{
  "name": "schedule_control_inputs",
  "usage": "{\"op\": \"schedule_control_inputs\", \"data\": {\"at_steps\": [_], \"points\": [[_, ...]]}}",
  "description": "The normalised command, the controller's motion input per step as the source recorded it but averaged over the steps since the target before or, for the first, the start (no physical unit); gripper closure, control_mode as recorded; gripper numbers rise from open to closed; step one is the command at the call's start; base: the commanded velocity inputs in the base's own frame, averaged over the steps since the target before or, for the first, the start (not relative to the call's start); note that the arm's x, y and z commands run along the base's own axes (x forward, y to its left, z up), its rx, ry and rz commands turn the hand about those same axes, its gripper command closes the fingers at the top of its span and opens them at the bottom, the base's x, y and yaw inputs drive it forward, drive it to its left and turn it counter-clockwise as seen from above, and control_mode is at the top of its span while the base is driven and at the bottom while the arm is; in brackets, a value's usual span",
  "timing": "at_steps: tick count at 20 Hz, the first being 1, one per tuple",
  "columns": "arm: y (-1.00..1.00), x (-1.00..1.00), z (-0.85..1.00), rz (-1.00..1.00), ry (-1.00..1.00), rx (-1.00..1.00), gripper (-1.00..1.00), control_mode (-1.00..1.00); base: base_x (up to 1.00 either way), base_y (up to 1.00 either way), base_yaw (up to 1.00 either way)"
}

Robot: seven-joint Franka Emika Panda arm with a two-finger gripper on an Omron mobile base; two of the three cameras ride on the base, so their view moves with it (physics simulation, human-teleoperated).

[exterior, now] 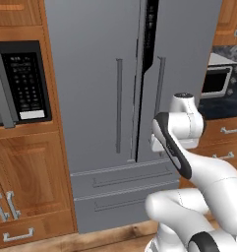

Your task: Place one of the steaks on the plate and the other in the bowl. Then place the bowl in the fridge.

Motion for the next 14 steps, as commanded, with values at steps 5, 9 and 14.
{"op": "schedule_control_inputs", "data": {"at_steps": [5, 9, 14], "points": [[0.06, 0.62, 0.22, 0.06, -0.36, -0.07, -1.0, -1.0, 0.0, 0.0, 0.0], [-0.05, 0.92, 0.19, 0.03, -0.5, -0.06, -1.0, -1.0, 0.0, 0.0, 0.0], [-0.24, 0.73, 0.08, 0.11, -0.33, 0.0, -1.0, -1.0, 0.0, 0.0, 0.0]]}}
